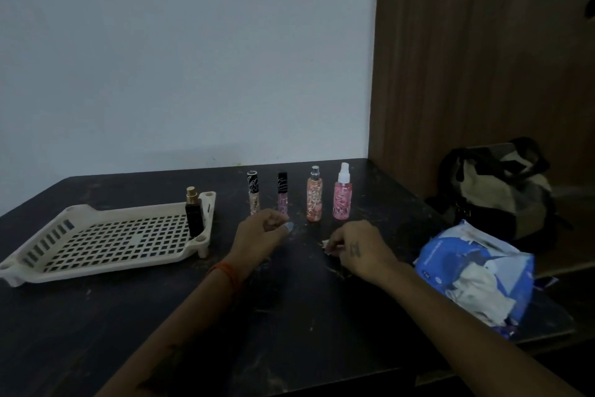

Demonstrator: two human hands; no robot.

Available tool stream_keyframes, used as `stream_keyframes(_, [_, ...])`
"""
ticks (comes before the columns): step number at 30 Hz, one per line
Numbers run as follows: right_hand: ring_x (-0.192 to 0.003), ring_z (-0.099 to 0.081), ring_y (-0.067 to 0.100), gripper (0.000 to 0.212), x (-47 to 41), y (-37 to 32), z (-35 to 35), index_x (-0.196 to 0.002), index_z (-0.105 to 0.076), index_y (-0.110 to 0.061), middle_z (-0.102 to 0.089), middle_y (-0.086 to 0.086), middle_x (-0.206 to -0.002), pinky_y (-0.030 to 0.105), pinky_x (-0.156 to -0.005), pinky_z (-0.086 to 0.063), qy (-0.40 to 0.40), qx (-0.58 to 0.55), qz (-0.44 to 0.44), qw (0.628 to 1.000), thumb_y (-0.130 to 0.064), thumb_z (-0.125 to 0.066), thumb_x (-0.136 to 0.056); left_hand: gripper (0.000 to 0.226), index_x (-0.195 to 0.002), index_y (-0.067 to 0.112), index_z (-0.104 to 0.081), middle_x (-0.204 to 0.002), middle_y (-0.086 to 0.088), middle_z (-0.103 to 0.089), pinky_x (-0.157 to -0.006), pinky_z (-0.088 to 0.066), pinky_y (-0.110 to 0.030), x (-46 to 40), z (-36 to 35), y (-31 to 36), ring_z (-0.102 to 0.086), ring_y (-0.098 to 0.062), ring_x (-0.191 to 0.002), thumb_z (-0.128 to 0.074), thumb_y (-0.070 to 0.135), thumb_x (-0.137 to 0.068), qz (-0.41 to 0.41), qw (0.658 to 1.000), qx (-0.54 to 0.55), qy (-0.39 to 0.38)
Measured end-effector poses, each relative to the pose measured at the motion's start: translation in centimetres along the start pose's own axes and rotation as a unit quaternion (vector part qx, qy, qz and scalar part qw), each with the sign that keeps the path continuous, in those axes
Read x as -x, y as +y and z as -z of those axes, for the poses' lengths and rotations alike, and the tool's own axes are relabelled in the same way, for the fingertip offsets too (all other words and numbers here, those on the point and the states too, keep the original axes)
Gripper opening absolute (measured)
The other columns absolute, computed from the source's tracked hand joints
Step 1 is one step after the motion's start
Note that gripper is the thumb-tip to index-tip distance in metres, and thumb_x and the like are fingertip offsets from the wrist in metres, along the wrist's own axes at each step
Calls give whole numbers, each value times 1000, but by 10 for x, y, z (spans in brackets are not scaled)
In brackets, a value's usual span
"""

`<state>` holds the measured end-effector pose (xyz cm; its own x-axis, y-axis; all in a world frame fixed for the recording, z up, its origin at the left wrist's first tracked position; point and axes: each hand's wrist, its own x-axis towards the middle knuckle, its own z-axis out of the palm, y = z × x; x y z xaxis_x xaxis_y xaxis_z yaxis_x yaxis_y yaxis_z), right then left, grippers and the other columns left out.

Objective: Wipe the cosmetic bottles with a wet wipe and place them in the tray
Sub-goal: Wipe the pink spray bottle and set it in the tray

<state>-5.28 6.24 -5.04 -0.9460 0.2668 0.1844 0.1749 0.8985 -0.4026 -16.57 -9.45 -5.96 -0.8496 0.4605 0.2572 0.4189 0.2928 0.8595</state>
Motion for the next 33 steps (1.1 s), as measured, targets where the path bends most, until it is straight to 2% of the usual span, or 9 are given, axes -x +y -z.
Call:
stream_keyframes(3, [-81,-61,5,18,-7,0,15,-95,-71,-19,-70,1,-101,13,-72,-48,71,-59,14,996,-8,-61,-85,10,-94,17,-63,-93,3,-65,-66,-50,-13,-4,-21,7,-62,-12,-87,-64,14,-84,-3,999,43,-18])
stream_keyframes(6, [-73,-54,-3,15,-28,4,44,-96,-71,-16,-69,2,-100,2,-59,-39,200,-120,11,972,-11,-62,-86,15,-99,14,-65,-95,3,-66,-74,-48,-12,-3,-30,-3,-61,-7,-89,-64,16,-84,-30,999,12,-13])
stream_keyframes(9, [-77,-59,2,15,-59,8,73,-98,-71,-9,-71,6,-103,2,-69,-42,279,-118,-10,953,-9,-63,-85,13,-97,18,-64,-94,4,-67,-79,-49,-20,-4,-29,-9,-63,-8,-88,-63,15,-85,-39,999,17,-24])
stream_keyframes(12, [-92,-64,18,21,-84,8,78,-101,-70,-5,-70,11,-105,25,-78,-49,239,-91,-33,966,-16,-67,-83,10,-94,20,-64,-91,2,-67,-81,-53,-26,-7,-28,-10,-65,-13,-86,-62,15,-86,-15,998,54,-26])
stream_keyframes(15, [-91,-64,24,28,-94,5,72,-100,-69,-2,-69,16,-103,31,-76,-52,176,-63,-35,982,-18,-72,-77,9,-92,20,-64,-90,-1,-68,-84,-54,-34,-8,-29,-11,-66,-19,-86,-63,14,-85,-7,997,75,-26])
stream_keyframes(19, [-94,-62,27,23,-96,2,71,-102,-67,-2,-66,18,-107,31,-77,-50,171,-41,-39,984,-13,-67,-82,12,-90,25,-63,-91,1,-67,-82,-55,-32,-7,-28,-9,-65,-17,-87,-63,14,-85,-18,997,66,-38])
stream_keyframes(23, [-96,-61,27,22,-87,2,78,-104,-65,-1,-65,19,-109,31,-78,-50,143,-20,-43,989,-12,-64,-85,16,-90,20,-63,-97,-5,-64,-81,-55,-30,-6,-26,-4,-63,-21,-91,-59,6,-86,18,988,145,-39])
stream_keyframes(28, [-78,-54,11,15,-56,-7,88,-96,-67,-9,-67,9,-100,14,-53,-35,147,-17,15,989,-16,-65,-84,22,-94,22,-64,-101,-1,-64,-73,-55,-21,-3,-17,5,-62,-13,-91,-56,2,-87,21,970,233,-61])
stream_keyframes(33, [-67,-49,-3,10,-31,-31,73,-89,-69,-13,-59,-8,-78,13,-52,-36,75,-67,94,990,-11,-67,-80,23,-105,29,-67,-111,3,-69,-86,-51,-31,-2,-10,11,-63,-14,-103,-57,25,-85,36,944,285,-162])
